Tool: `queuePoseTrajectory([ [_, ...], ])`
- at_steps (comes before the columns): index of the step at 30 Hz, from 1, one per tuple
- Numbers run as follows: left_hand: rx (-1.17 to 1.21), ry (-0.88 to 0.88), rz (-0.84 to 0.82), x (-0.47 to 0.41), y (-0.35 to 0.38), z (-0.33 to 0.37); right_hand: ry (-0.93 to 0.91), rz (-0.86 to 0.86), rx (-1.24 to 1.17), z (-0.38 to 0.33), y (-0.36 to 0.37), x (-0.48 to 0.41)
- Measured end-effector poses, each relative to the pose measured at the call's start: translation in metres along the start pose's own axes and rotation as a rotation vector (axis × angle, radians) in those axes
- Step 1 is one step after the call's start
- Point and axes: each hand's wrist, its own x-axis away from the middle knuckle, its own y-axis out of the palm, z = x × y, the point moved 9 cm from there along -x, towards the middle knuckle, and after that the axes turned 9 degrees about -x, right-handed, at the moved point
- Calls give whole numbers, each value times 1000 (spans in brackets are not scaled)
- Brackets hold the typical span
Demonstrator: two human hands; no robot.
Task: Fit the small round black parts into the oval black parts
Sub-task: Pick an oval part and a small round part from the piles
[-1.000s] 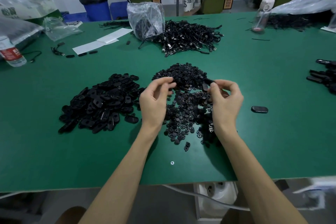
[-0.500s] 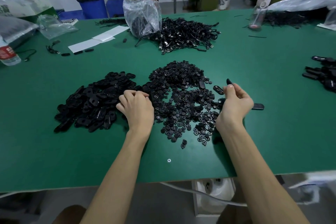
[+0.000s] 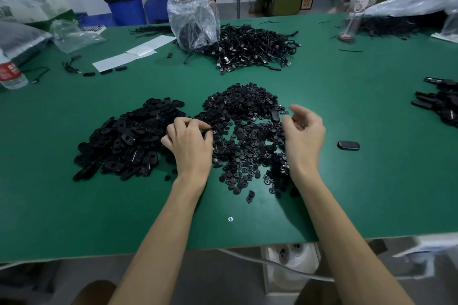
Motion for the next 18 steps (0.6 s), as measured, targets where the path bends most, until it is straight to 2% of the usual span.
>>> queuePoseTrajectory([
  [4,78,72,65,1,-9,7,-110,-271,454,2,30,8],
  [7,166,176,89,4,-14,18,-129,-379,628,7,41,14],
  [11,366,290,90,9,-20,33,-202,-473,707,8,52,19],
  [15,433,355,86,12,-20,41,-204,-446,653,10,51,18],
  [18,532,347,-4,12,-12,44,-226,-433,618,7,51,17],
])
